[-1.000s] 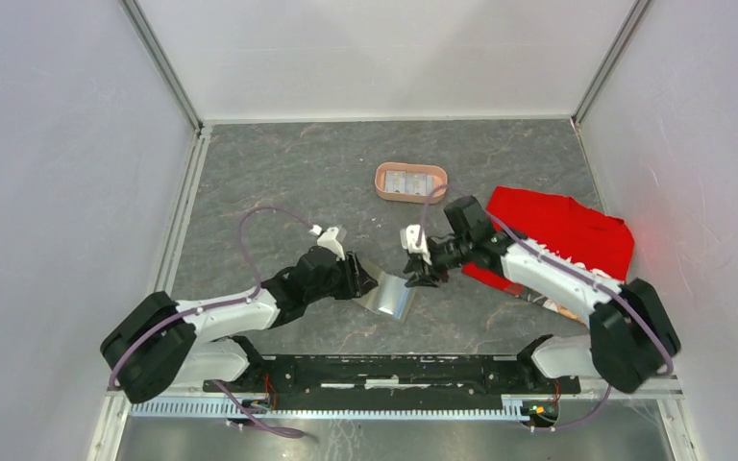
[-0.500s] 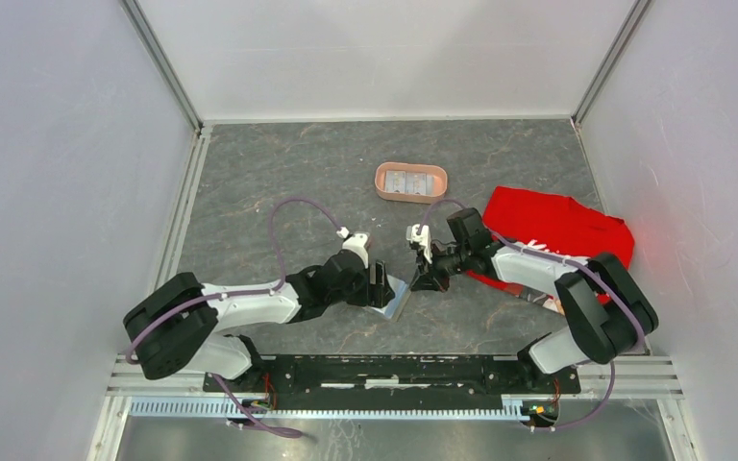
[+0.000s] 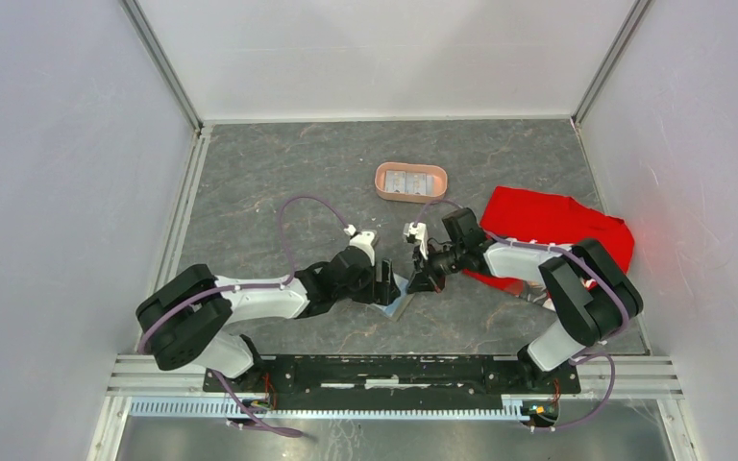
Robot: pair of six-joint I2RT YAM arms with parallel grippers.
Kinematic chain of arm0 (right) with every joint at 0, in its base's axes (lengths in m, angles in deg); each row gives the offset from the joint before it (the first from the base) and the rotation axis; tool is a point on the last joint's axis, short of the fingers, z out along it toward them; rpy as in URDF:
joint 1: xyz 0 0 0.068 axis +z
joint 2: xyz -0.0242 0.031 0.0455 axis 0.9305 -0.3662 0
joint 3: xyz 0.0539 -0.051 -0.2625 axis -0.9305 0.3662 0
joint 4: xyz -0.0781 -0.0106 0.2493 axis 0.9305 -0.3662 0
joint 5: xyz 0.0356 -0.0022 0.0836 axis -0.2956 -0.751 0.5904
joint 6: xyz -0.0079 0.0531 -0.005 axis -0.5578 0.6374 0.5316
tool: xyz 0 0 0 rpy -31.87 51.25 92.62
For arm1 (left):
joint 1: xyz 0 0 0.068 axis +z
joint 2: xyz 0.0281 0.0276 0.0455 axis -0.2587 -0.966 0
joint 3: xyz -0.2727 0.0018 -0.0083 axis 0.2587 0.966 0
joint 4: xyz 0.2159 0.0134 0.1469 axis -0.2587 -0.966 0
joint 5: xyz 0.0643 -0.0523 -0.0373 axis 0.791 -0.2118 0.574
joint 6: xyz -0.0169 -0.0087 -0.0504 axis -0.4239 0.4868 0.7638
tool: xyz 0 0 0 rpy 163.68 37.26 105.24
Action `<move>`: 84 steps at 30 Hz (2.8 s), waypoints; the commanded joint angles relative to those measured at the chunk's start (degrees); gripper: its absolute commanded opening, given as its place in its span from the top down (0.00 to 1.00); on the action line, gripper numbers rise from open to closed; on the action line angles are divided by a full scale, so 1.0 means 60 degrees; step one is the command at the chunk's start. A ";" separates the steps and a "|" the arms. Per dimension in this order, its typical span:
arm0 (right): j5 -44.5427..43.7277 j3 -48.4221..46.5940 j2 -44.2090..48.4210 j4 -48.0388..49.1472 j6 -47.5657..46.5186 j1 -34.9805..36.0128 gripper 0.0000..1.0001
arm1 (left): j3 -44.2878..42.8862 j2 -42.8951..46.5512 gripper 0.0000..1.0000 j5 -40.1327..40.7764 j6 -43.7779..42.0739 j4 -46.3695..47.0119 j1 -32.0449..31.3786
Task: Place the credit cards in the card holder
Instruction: Open the card holder at the center of the board.
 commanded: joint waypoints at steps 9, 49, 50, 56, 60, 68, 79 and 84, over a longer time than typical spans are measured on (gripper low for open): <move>0.0210 -0.0356 0.0147 0.0604 0.0360 -0.0187 1.00 | -0.0084 -0.0618 0.16 -0.0200 -0.0135 -0.0799 -0.0024; -0.0444 -0.0577 -0.1044 0.0623 0.0980 -0.0470 1.00 | -0.2136 -0.2959 0.18 0.0687 0.0238 -0.3440 -0.0715; -0.0414 -0.0588 -0.1078 0.0678 0.1057 -0.0471 1.00 | -0.2193 -0.3020 0.19 0.0691 0.0238 -0.3526 -0.0737; -0.0267 -0.0638 -0.1086 0.0816 0.1240 -0.0464 1.00 | -0.2567 -0.3423 0.21 0.0719 0.0223 -0.3881 -0.0851; -0.0214 -0.0651 -0.1078 0.0827 0.1284 -0.0470 1.00 | -0.2807 -0.3678 0.26 0.0789 0.0223 -0.4108 -0.0873; -0.0002 -0.0737 -0.1082 0.0773 0.1298 -0.0466 1.00 | -0.2997 -0.3967 0.25 0.0816 0.0238 -0.4264 -0.0989; 0.0024 -0.0793 -0.1049 0.0714 0.1267 -0.0512 1.00 | -0.2583 -0.3853 0.21 0.0237 -0.0162 -0.3651 -0.1151; 0.0318 -0.0861 -0.1001 0.0659 0.1227 -0.0612 1.00 | -0.2529 -0.4110 0.21 0.0227 -0.0202 -0.3743 -0.1203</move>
